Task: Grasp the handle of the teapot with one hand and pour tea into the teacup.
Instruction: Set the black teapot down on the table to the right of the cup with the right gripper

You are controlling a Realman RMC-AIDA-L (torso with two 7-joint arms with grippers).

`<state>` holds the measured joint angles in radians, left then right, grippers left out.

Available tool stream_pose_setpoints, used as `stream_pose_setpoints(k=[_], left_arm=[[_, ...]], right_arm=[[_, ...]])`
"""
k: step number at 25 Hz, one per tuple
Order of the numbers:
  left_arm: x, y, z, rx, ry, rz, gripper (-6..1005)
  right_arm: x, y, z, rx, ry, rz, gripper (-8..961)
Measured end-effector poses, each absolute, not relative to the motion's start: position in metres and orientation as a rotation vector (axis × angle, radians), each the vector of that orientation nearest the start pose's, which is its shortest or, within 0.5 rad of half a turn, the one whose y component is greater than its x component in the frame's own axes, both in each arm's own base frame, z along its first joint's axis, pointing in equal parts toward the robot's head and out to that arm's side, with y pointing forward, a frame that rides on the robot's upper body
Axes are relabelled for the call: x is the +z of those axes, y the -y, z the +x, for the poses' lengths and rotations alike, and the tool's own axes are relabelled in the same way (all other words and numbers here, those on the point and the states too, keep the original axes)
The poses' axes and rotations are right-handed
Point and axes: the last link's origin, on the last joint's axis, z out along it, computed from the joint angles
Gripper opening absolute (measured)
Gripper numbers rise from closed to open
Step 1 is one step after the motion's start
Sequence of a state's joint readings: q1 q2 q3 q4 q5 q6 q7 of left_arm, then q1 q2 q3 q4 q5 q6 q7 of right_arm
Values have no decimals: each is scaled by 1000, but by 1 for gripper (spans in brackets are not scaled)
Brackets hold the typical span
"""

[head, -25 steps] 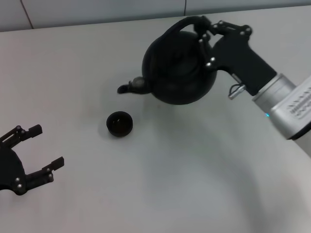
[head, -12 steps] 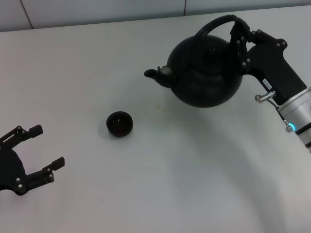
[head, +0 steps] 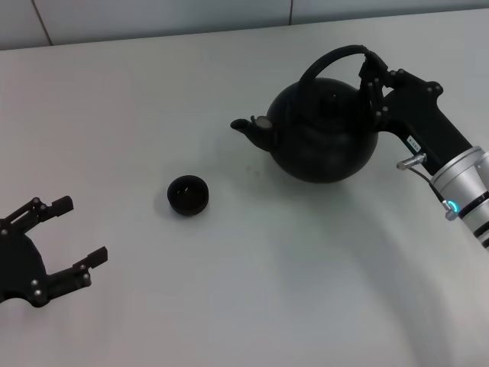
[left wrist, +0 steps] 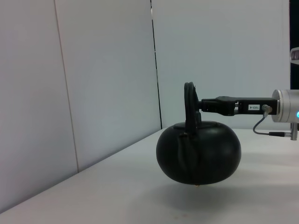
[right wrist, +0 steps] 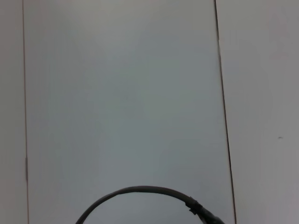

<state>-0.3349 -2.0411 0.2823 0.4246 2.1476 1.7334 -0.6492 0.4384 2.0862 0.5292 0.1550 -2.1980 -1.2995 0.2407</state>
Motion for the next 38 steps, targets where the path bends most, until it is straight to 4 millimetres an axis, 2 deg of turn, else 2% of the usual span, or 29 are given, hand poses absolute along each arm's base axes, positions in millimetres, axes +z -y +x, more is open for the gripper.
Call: stream_pose_setpoints(k=[19,38], left_arm=[[7,-244,-331,-766,183,-2511,861],[6,-246,-330,-768,180,-2513,861]], right_arm=[[-45,-318,307,758,-485,-1824,95],[-48,-318,305,761,-488,-1836,101]])
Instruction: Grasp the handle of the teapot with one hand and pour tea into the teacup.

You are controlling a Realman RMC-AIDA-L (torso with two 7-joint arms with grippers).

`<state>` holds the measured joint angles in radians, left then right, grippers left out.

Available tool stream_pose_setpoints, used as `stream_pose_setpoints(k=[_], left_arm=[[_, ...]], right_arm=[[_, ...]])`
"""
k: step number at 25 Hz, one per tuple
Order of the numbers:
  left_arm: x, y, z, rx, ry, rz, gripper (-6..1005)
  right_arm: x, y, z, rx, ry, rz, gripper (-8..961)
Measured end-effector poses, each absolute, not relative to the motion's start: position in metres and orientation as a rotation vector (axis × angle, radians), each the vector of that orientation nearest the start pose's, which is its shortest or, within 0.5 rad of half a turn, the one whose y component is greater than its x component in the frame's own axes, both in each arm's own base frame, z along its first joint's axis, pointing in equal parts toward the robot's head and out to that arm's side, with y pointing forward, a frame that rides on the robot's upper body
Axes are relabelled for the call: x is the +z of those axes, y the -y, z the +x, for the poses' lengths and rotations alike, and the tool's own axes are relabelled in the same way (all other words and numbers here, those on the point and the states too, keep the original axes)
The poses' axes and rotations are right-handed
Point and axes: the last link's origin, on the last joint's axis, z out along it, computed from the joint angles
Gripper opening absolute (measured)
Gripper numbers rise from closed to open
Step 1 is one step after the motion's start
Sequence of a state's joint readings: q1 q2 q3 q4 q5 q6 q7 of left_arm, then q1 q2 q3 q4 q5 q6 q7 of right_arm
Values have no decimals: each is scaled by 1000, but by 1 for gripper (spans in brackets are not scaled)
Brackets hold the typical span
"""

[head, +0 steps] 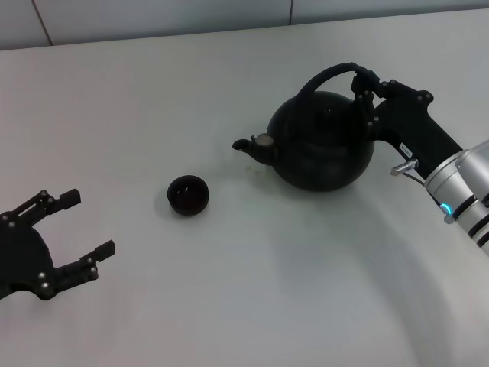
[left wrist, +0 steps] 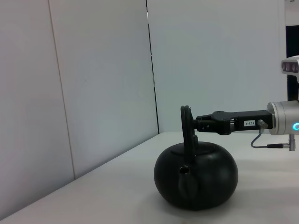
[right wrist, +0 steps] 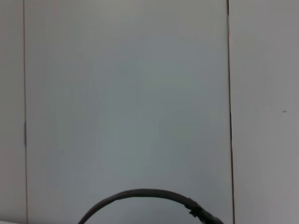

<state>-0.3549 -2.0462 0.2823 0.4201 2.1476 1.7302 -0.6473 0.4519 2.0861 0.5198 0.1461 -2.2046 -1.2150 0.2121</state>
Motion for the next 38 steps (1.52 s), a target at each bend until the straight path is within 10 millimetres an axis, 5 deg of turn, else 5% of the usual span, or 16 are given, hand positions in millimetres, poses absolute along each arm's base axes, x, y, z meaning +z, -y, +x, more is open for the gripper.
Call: stream_pose_setpoints(k=[4,14,22,26,38], left_arm=[[5,-245,-331,-767,181,-2514,861],[5,-243,-331,-769,182,-2515,861],[6,-243,-331,-771,181,-2514,861],[6,-243,-331,-772,181,-2514,861],[4,-243,-329,-783,187,-2527,861]], right_arm=[[-48,-317,306,758,-493,-1835,102],[-46,-312,311,756,-507,-1817,542],[-45,-310,312,761,-501,-1814,742],[-43,-304,312,782,-482,-1816,741],[-30,-238,323,941,-440,-1781,741]])
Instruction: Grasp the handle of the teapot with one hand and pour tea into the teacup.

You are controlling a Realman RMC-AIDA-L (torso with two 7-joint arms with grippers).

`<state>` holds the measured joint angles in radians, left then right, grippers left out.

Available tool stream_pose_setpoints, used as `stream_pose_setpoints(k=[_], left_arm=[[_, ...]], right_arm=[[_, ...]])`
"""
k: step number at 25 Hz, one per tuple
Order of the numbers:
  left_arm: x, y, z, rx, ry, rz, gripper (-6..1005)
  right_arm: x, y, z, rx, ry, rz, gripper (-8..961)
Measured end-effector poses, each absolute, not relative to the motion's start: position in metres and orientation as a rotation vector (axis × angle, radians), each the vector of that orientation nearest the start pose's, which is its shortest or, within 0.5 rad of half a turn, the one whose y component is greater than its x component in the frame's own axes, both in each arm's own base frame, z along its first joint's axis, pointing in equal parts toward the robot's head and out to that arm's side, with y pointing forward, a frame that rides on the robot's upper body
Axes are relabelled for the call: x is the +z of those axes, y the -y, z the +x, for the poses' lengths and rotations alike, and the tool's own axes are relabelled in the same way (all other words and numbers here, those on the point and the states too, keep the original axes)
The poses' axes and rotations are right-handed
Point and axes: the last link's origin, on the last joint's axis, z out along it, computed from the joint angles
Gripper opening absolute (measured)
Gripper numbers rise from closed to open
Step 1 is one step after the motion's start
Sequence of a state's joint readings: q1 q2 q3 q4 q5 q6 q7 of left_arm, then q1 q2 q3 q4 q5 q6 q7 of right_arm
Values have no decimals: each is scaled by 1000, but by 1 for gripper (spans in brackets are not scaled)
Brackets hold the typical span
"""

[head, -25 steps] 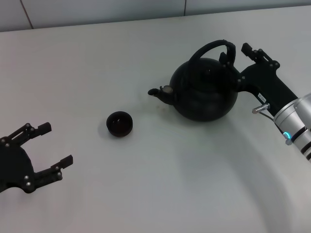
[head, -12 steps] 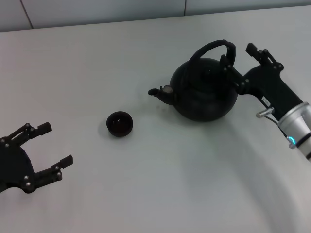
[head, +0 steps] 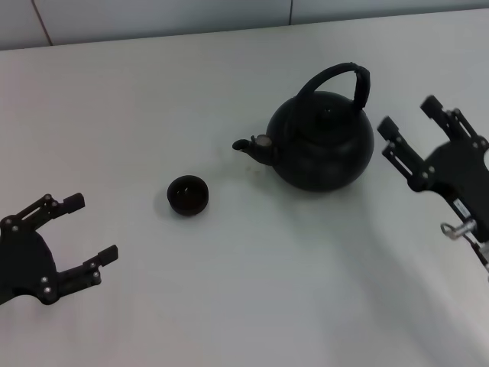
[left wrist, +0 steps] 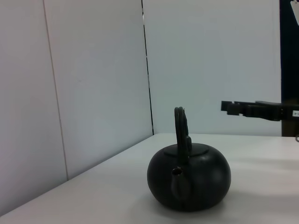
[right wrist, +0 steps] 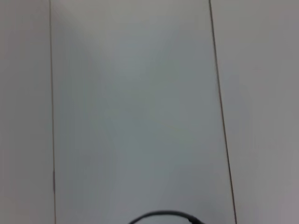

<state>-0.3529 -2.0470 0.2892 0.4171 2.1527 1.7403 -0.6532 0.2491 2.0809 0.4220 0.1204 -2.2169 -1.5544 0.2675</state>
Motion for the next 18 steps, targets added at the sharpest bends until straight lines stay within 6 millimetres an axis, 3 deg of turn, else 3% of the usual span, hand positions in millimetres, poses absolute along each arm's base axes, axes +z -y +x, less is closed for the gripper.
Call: stream_pose_setpoints(k=[11,14,18], left_arm=[[4,-244,-327,-782,169,-2550,861],[2,-246,-324,-777,142,-2589,861],[3,-250,-321,-773,127,-2618,861]], right_arm=[[-23,-225,329,974,-427,-1867,741],[-6,-223,332,1022,-441,-2115,741],[4,-226,334,992,-452,-2292,741]])
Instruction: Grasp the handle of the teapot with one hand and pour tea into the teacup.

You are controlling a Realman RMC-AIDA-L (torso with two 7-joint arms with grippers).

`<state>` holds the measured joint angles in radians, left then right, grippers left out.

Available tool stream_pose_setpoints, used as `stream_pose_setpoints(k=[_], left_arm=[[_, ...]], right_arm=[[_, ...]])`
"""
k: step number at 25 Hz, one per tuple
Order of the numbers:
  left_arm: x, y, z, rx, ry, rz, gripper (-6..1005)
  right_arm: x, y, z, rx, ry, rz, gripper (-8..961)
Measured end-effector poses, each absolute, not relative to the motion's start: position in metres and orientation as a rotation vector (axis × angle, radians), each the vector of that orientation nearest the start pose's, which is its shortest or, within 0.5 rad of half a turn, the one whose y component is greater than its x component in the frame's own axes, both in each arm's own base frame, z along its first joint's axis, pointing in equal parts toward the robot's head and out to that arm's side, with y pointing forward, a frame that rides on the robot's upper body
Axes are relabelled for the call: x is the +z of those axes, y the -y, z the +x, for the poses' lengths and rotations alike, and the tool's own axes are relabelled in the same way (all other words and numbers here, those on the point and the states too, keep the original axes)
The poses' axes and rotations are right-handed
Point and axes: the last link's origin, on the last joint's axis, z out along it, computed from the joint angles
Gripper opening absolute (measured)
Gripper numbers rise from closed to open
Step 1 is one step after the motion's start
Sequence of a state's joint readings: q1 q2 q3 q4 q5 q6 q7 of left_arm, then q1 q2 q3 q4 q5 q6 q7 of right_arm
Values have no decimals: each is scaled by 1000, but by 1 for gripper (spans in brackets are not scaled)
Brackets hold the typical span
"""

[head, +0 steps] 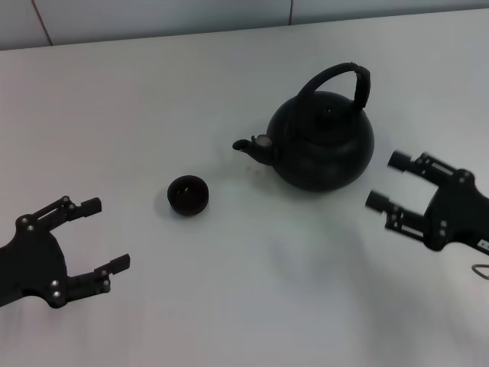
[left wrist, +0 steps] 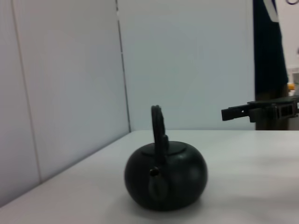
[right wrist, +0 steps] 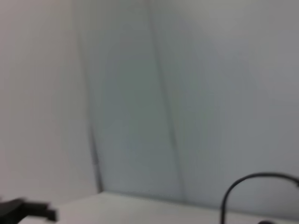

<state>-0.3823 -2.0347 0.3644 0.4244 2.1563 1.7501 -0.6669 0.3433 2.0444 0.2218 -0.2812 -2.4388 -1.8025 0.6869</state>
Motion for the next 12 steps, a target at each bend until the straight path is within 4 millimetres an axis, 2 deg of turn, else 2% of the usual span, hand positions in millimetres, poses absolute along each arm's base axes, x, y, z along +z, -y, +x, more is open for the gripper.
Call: stream_pose_setpoints(k=[6,12], left_arm=[[3,-258,-315,-732,114,-2732,861],[3,-263,-311,-700,108,-2787,861]], right_arm=[[5,-233,334,836,-370,-2545,740],[10,-243,332,750,-325,-2648,740]])
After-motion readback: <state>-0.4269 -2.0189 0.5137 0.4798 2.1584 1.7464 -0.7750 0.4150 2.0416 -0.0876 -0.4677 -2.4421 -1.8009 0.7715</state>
